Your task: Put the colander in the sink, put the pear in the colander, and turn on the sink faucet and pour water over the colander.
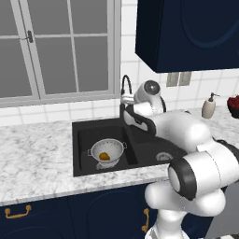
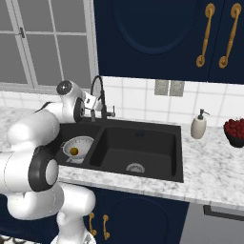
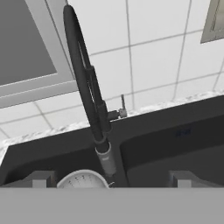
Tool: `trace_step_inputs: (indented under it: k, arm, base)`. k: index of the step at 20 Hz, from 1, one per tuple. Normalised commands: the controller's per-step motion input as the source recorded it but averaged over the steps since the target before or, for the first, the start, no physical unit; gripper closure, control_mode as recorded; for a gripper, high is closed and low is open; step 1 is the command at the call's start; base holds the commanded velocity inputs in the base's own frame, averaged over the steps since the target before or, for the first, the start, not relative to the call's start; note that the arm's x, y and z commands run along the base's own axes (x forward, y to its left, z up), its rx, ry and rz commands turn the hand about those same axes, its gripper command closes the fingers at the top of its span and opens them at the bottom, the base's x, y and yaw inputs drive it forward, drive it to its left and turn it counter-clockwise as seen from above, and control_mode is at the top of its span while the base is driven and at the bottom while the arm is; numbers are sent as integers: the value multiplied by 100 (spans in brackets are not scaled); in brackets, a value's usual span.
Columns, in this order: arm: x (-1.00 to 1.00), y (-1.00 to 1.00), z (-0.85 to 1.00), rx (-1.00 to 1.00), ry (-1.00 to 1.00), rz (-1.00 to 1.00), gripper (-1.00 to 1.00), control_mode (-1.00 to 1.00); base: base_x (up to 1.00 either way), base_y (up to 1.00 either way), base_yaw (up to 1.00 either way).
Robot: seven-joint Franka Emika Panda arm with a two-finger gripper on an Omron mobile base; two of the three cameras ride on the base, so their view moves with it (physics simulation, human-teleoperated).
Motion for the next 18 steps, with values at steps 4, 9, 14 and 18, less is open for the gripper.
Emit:
trace_step_inputs:
  k: [4,9,14,18]
  arm:
    - [41,0,0,0,0,2,-100,-100]
    - [47,2,0,0,0,1,-100,-100]
    - [38,8,-1,0,0,0,-100,-100]
    - [28,3,-12,0,0,0,-100,-100]
  base:
    - [0,0,0]
    - [0,0,0]
    - [0,0,0]
    - [0,0,0]
